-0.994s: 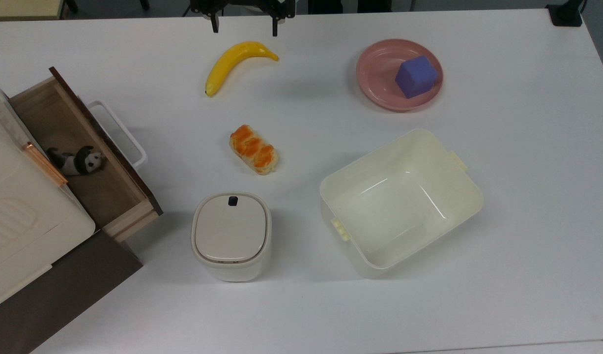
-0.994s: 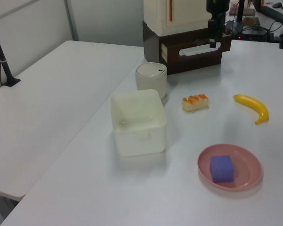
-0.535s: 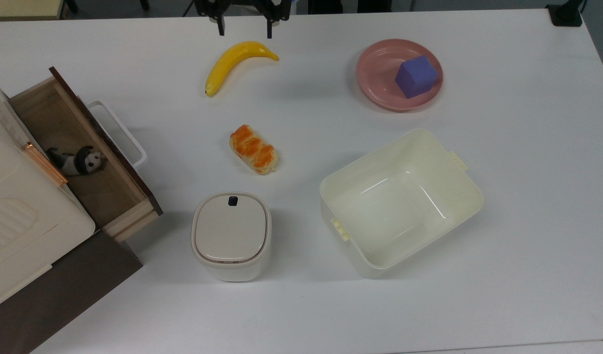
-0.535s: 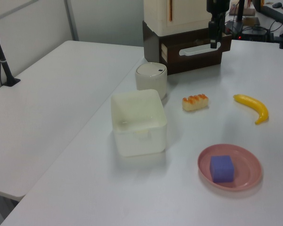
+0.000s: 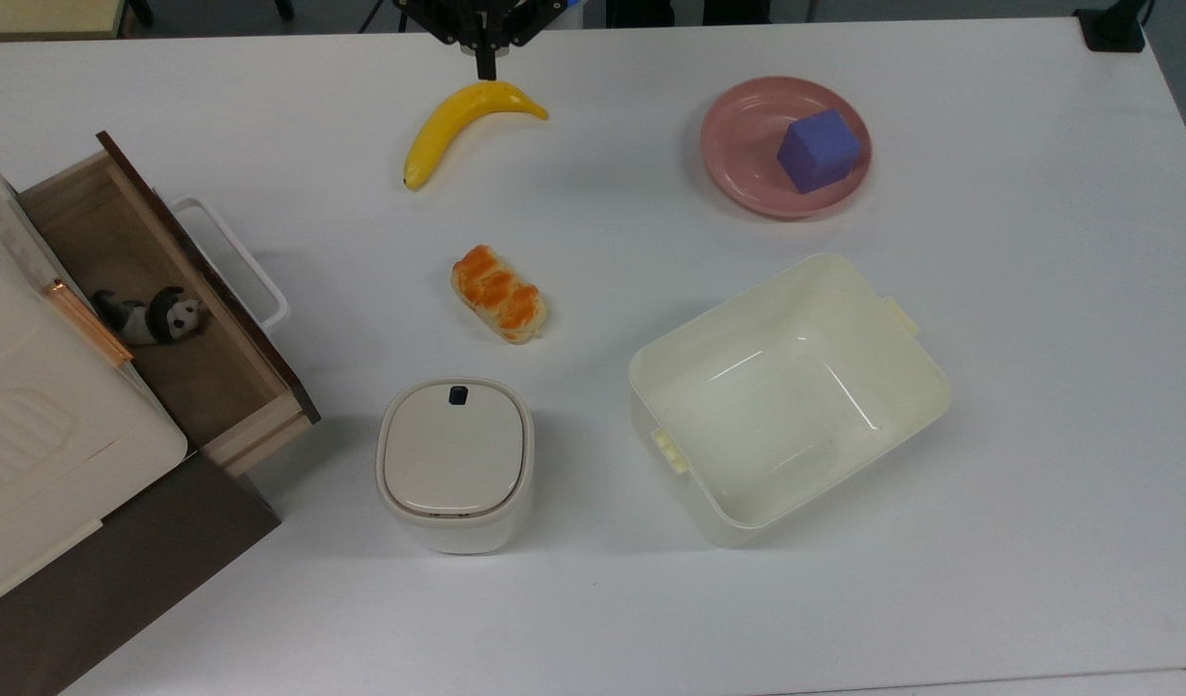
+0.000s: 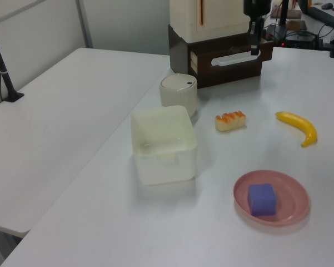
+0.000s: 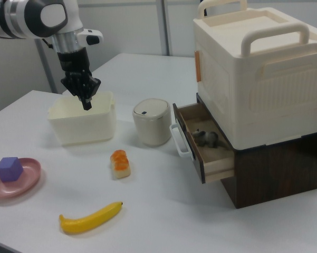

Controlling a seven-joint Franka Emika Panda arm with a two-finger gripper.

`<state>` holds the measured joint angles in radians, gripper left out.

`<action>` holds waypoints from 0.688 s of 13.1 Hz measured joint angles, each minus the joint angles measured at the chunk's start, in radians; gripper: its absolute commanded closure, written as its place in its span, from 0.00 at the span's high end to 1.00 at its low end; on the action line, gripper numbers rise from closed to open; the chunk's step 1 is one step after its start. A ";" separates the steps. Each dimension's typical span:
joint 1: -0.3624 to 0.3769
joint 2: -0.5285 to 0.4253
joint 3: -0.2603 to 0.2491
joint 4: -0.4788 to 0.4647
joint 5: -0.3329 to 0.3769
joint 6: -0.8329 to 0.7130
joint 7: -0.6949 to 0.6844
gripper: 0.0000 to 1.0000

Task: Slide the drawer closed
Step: 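Move the gripper to the drawer front and push it into the box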

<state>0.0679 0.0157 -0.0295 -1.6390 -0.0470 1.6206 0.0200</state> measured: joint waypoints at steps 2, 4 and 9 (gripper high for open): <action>-0.007 0.012 -0.003 0.002 0.000 0.028 0.062 0.00; -0.042 0.043 -0.006 0.002 0.000 0.080 0.173 0.00; -0.159 0.167 -0.010 -0.020 0.000 0.241 0.479 0.00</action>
<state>-0.0915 0.1831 -0.0396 -1.6590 -0.0470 1.8612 0.4988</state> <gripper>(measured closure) 0.991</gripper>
